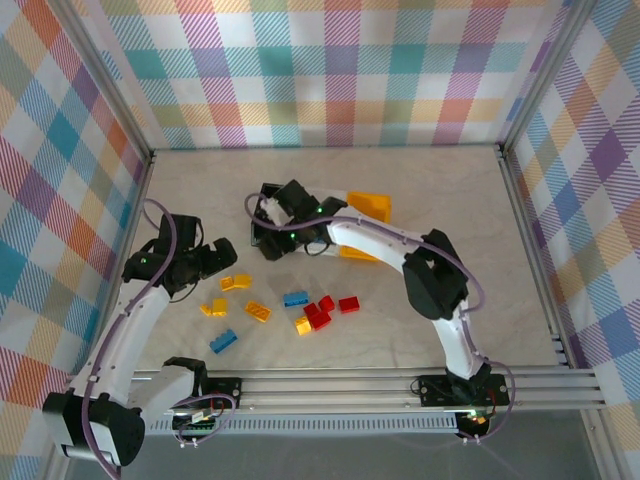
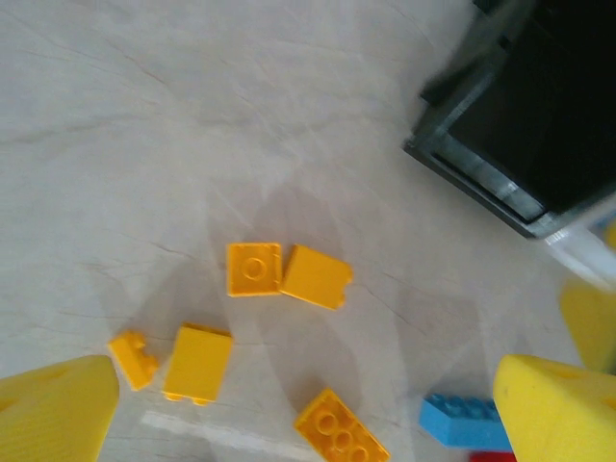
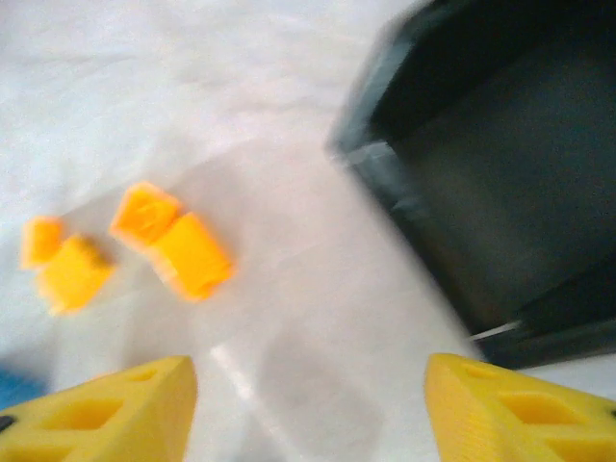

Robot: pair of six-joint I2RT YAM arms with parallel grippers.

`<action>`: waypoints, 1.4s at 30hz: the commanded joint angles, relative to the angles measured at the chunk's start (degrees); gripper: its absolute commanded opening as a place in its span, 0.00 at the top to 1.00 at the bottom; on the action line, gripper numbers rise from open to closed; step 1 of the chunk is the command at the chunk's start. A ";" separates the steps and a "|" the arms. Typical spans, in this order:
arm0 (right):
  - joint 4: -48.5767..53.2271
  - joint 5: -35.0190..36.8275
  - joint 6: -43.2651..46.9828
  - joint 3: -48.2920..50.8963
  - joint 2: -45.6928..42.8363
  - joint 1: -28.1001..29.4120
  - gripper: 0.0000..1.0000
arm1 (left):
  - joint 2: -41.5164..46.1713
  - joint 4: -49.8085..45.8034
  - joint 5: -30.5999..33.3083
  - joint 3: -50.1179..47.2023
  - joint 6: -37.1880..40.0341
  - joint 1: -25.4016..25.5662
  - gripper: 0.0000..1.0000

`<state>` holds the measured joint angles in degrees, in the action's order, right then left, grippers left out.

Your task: Sort the legos into containers by color

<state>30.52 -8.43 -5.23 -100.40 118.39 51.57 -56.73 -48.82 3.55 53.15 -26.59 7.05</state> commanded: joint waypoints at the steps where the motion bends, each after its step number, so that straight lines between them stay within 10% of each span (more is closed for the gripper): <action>1: 0.09 -5.50 2.22 6.20 -4.02 3.61 0.29 | 2.58 -3.02 8.70 2.55 -2.62 -1.73 0.00; 32: 4.72 3.89 5.46 0.91 9.09 14.96 0.23 | 6.55 -3.91 6.68 1.79 -1.84 -6.39 0.00; 42: 3.41 7.19 4.19 -0.27 11.60 15.13 0.51 | 6.97 -4.23 4.41 1.11 -0.71 -8.45 0.00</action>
<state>34.06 -2.13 -0.78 -99.57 128.64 66.57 -50.72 -51.48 8.95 54.78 -28.67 -0.47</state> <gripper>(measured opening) 0.516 0.999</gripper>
